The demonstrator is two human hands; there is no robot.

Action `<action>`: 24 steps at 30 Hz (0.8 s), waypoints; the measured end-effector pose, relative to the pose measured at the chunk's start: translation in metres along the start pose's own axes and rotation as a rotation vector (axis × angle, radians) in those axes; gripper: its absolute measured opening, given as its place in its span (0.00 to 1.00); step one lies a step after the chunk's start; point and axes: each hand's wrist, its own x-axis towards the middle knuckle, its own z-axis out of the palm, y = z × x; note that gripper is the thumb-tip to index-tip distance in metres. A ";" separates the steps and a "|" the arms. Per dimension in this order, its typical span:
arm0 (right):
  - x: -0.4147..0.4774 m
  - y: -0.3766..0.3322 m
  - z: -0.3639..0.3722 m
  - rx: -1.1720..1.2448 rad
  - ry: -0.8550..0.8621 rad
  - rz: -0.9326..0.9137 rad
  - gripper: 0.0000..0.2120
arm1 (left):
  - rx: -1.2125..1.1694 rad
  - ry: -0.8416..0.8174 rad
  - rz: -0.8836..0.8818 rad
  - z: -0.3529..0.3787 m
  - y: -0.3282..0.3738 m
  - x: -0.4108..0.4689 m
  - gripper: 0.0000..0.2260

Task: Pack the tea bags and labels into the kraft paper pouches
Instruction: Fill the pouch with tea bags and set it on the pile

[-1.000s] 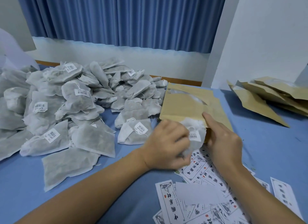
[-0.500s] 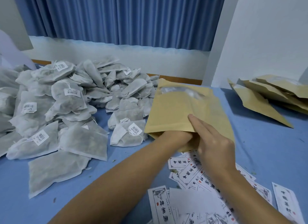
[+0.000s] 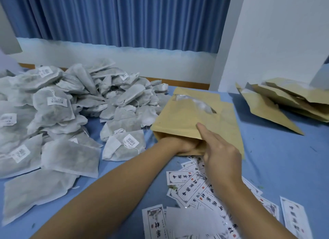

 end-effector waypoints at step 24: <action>-0.004 -0.014 -0.012 -0.148 -0.015 0.021 0.39 | -0.045 0.411 -0.391 -0.038 -0.047 -0.144 0.18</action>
